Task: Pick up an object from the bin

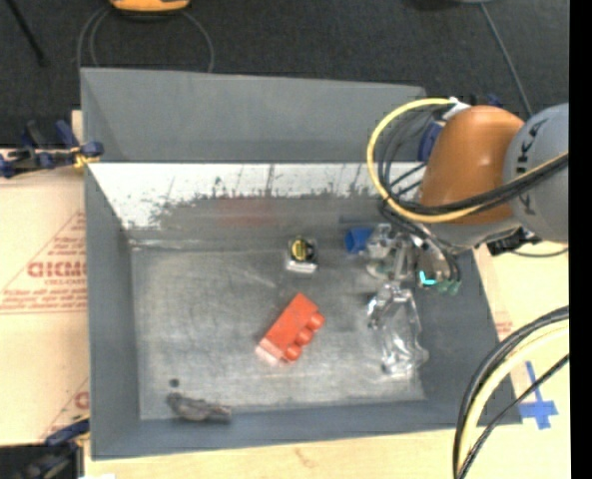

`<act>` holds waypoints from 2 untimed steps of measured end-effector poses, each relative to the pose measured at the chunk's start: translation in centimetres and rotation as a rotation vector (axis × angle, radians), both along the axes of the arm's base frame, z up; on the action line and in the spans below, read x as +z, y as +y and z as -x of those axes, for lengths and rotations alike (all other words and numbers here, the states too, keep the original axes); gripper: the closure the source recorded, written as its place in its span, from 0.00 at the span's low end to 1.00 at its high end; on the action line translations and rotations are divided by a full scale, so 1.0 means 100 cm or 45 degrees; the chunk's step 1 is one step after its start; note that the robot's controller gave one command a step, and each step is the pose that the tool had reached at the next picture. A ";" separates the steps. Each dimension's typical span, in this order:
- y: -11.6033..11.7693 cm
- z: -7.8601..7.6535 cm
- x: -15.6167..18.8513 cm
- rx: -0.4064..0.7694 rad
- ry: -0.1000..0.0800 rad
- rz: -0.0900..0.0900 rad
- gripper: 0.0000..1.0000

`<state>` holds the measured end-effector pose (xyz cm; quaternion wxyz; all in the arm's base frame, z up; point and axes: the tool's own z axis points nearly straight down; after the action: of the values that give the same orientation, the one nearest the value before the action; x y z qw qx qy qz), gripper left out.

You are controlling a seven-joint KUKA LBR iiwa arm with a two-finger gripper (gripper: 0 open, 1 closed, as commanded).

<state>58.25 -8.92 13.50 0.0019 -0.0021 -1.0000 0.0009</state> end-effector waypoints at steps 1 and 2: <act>0.061 0.040 -0.040 0.085 0.001 -0.005 0.00; 0.096 0.025 -0.061 -0.138 -0.017 -0.001 0.00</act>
Offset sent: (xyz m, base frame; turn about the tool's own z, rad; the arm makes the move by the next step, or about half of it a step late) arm -0.0384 0.0584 -0.0380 -0.0616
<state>55.70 0.68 7.39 -0.0046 -0.0561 -0.9984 0.0002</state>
